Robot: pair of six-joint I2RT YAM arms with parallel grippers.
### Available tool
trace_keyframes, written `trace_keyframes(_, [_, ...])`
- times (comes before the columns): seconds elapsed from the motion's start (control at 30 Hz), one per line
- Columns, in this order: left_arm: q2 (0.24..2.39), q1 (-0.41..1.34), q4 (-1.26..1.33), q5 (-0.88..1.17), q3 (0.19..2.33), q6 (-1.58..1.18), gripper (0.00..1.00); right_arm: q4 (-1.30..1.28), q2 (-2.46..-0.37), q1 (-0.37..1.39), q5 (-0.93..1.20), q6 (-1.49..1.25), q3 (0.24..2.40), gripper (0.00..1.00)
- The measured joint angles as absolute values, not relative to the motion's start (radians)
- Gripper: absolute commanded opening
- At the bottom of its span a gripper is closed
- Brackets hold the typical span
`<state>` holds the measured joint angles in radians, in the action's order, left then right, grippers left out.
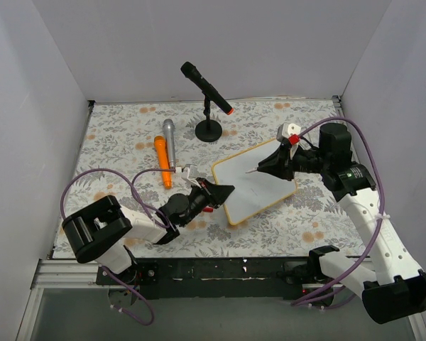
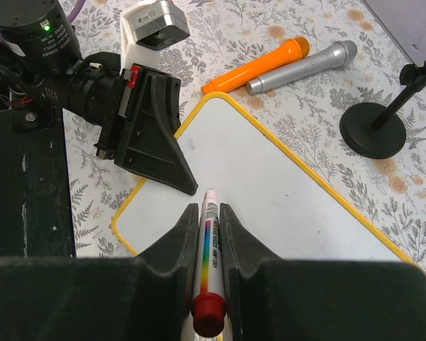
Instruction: Write a sentence on the whiteboard
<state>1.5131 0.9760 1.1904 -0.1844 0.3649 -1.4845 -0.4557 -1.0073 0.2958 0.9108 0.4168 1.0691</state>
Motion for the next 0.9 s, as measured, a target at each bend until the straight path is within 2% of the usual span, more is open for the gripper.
trace_keyframes(0.33, [1.506,0.959,1.191,-0.179,0.369,-1.473,0.00,-0.446,-0.964,0.296,0.915,0.427,1.054,0.01])
trace_keyframes(0.9, [1.457,0.782,1.207,-0.047,0.374,-1.465,0.00,-0.443,-0.944,0.191,0.997,0.419,1.031,0.01])
